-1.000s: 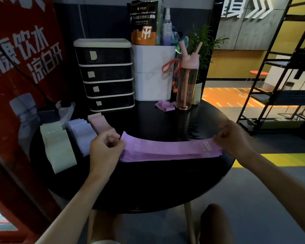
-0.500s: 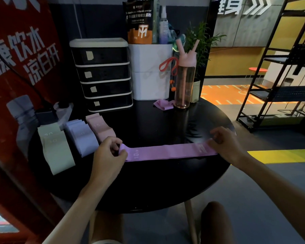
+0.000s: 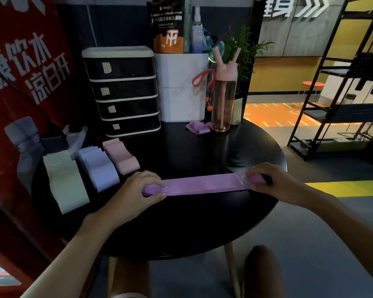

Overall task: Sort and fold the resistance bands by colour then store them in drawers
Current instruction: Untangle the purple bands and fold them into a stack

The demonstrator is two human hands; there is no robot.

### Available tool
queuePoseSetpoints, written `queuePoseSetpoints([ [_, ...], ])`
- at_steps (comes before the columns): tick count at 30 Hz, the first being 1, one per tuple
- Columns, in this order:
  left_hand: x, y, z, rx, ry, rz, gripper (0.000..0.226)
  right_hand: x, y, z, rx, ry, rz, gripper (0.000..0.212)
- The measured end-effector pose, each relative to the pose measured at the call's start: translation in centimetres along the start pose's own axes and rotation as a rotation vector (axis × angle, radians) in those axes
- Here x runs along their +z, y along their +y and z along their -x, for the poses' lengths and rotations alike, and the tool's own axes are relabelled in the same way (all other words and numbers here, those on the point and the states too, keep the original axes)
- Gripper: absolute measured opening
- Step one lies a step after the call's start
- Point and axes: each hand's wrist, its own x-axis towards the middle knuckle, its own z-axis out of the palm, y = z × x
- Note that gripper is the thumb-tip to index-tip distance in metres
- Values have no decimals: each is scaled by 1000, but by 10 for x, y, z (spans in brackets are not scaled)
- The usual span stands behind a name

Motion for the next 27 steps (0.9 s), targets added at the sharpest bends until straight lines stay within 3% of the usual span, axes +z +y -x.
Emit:
queuePoseSetpoints([
  [10, -2, 2, -1, 21, -28, -41, 22, -2, -4, 2, 22, -1, 14, 26],
  [16, -4, 40, -20, 89, 192, -240, 43, -11, -13, -7, 48, 43, -55, 23],
  [21, 19, 59, -84, -16, 74, -289, 31, -14, -37, -59, 126, 55, -167, 21],
  [27, 42, 35, -124, -227, -64, -425, 45, 5, -44, -145, 133, 149, -126, 13],
])
